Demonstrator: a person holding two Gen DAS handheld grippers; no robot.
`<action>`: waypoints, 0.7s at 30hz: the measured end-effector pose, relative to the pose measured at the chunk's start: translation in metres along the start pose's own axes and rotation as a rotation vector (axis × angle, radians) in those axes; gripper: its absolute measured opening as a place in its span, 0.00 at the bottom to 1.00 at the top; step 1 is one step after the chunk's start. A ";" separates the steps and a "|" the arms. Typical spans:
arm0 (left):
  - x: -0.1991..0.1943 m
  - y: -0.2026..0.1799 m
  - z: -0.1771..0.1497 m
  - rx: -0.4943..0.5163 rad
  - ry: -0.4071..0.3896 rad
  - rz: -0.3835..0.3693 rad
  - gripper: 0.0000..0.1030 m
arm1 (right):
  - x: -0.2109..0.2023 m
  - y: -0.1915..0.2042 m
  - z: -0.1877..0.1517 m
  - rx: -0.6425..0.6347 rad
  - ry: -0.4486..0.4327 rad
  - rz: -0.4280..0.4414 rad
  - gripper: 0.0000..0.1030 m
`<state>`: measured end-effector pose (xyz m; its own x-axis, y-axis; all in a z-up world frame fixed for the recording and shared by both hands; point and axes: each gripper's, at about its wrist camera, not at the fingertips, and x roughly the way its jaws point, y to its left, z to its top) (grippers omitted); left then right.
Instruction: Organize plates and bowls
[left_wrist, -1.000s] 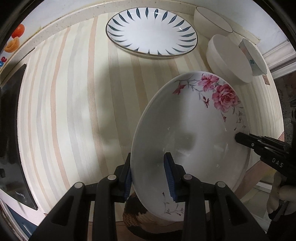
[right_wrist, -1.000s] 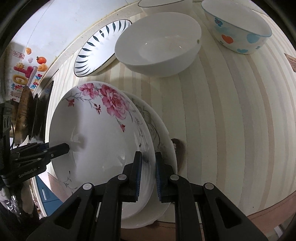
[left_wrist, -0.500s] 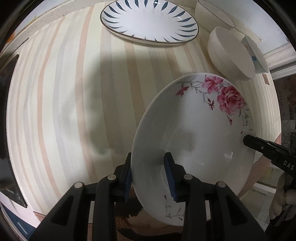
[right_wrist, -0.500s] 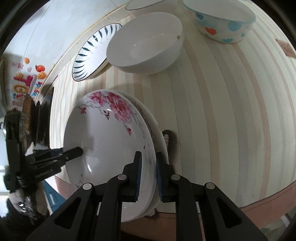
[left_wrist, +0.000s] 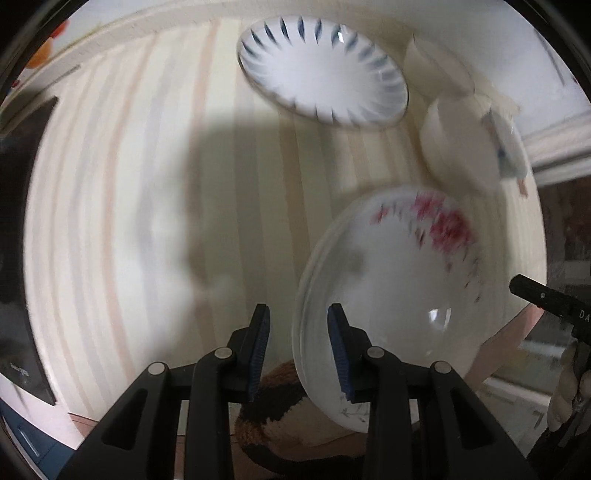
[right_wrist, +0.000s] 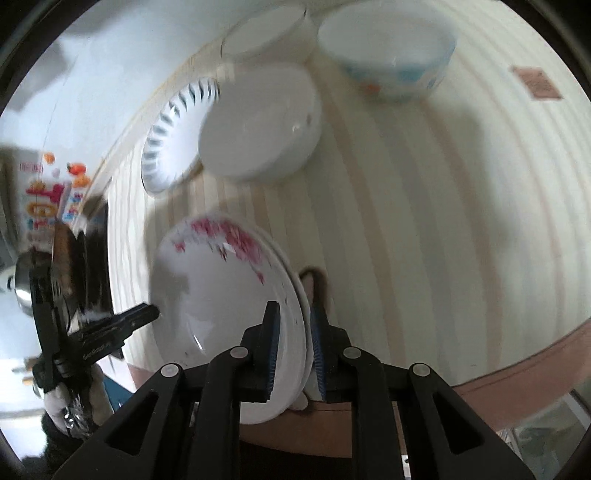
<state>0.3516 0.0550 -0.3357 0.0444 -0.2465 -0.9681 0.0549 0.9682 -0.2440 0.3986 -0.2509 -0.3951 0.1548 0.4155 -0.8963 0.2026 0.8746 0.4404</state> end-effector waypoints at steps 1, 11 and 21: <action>-0.009 0.004 0.010 -0.012 -0.018 -0.002 0.29 | -0.010 0.006 0.007 -0.002 -0.020 0.017 0.18; -0.004 0.041 0.157 -0.151 -0.072 -0.002 0.29 | 0.021 0.122 0.160 -0.250 -0.062 -0.056 0.31; 0.052 0.061 0.210 -0.171 0.023 -0.031 0.29 | 0.096 0.125 0.208 -0.255 0.066 -0.163 0.31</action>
<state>0.5664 0.0921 -0.3891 0.0219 -0.2768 -0.9607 -0.1151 0.9538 -0.2774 0.6397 -0.1540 -0.4152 0.0752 0.2723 -0.9593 -0.0306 0.9622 0.2707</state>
